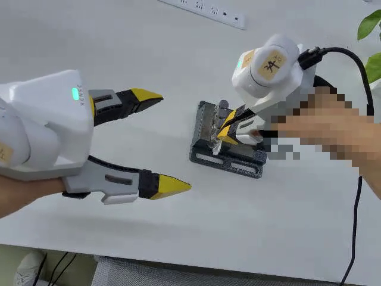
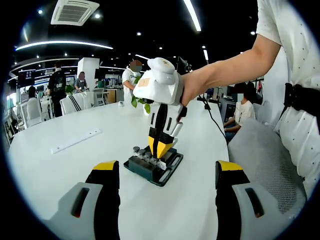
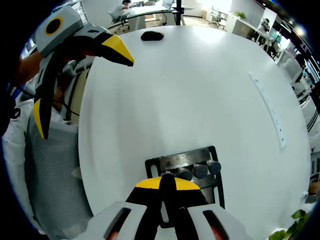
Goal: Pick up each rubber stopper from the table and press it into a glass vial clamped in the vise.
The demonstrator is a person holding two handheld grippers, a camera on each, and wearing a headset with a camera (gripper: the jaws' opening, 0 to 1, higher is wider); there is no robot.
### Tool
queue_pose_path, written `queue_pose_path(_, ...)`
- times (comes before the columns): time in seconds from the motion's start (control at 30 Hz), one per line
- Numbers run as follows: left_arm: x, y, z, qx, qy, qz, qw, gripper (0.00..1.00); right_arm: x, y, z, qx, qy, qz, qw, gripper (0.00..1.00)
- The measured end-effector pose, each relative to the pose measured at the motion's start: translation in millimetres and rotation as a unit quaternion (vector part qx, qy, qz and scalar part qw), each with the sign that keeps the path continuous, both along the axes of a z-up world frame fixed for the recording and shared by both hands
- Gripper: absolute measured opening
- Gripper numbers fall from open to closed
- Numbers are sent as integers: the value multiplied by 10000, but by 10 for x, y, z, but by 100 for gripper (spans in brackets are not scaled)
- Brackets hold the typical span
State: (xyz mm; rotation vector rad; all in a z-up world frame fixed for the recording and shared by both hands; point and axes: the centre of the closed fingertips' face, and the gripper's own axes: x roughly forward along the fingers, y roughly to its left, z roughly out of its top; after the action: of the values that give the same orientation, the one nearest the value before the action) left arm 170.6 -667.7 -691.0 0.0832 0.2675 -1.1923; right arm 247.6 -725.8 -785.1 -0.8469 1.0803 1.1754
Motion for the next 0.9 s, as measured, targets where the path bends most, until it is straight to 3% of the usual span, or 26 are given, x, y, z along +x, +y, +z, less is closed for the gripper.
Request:
queue_pose_path(0.27,-18,16,15,55,-5,6,10000,78,2,-10,28,184,-115,-150,9997,0)
queue_pose_path(0.47,-17,33,21,116,-6,8,9999,78,33,-53,158,451,-186,-353,9982,3)
queue_pose_path(0.9,-28,23,50,271,-23,-7,9996,78,28,-290,387,1009,-367,-815,9909,11)
